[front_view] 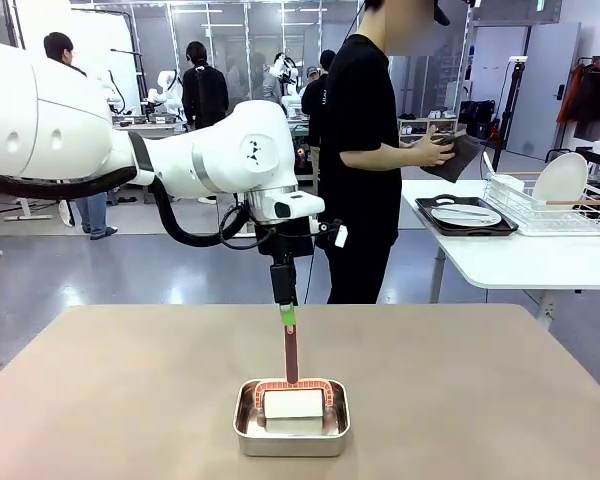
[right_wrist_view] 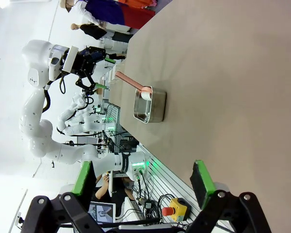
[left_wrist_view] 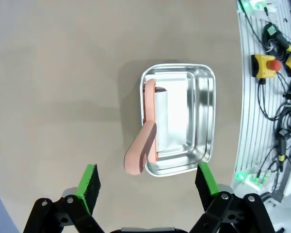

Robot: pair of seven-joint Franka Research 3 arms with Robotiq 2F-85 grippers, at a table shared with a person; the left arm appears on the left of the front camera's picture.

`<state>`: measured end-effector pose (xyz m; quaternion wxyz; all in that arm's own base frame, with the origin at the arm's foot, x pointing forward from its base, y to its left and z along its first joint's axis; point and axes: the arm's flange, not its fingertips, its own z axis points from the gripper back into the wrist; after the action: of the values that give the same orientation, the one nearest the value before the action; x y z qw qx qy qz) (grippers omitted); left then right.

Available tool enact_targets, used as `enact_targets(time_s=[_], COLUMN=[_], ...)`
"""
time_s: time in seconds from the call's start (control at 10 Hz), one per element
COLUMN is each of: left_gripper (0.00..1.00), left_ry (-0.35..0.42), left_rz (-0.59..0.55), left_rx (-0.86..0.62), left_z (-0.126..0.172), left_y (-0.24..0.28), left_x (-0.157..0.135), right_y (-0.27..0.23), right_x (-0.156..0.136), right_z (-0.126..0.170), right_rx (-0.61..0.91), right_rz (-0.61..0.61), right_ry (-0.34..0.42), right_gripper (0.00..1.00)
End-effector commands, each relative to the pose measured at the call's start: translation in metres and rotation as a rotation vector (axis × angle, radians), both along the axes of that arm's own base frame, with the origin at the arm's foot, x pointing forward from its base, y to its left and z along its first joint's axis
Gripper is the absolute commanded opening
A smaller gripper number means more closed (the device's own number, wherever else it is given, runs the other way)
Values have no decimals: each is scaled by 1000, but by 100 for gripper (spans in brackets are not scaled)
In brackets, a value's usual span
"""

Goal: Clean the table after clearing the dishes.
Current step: When the right (or left) Handle tray is removed, use the right hand (or left hand) to clean the right (or left) side of the table with the Lint Roller.

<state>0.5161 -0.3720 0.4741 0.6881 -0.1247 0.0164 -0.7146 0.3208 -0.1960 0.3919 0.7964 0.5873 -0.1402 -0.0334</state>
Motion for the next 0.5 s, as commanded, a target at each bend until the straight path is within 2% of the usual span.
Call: enact_targets(time_s=[0.0,0.4], left_gripper=[100,100], left_ry=[-24,7], left_rz=[16,9], left_rx=[16,48], left_z=[-9,-33], left_y=[-7,-9], left_x=[0,-6], right_y=[1,1], right_x=[-1,-1], right_z=[1,1], right_rx=[-3,-3], right_rz=[-8,-8], right_ry=[-5,-5], right_gripper=[100,100])
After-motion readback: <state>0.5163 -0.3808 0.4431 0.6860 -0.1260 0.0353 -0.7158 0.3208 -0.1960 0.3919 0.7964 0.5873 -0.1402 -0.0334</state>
